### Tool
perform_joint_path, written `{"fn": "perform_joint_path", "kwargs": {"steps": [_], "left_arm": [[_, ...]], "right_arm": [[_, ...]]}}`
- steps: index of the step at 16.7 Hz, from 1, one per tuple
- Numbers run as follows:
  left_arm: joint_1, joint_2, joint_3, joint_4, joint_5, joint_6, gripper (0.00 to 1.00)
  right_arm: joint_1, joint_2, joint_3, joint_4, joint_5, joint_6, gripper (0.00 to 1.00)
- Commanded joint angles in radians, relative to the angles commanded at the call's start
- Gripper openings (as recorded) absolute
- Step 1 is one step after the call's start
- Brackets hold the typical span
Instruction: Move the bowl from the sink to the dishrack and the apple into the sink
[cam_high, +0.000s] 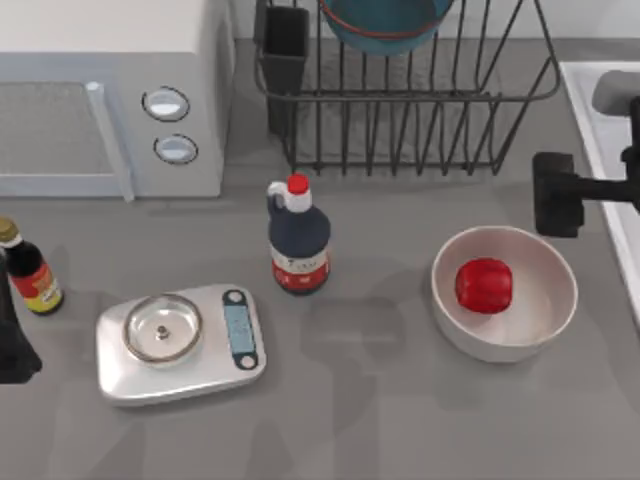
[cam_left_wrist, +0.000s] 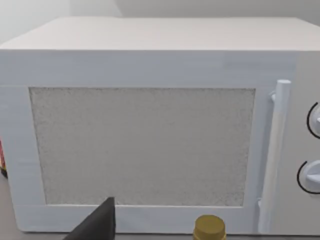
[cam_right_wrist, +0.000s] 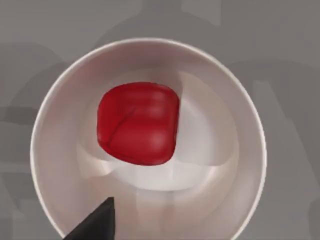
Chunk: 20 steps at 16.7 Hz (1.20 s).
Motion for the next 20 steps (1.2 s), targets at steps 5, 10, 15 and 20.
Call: {"fn": "perform_joint_path", "kwargs": {"steps": [5,10,15,20], "left_arm": [[0.000,0.000,0.000,0.000,0.000,0.000,1.00],[0.000,0.000,0.000,0.000,0.000,0.000,1.00],[0.000,0.000,0.000,0.000,0.000,0.000,1.00],[0.000,0.000,0.000,0.000,0.000,0.000,1.00]], "right_arm": [[0.090,0.398,0.314,-0.225,0.002,0.091,1.00],[0.135,0.567,0.484,-0.325,0.014,0.134,1.00],[0.132,0.570,0.488,-0.326,0.014,0.135,1.00],[0.134,0.607,0.423,-0.231,0.015,0.135,1.00]]}}
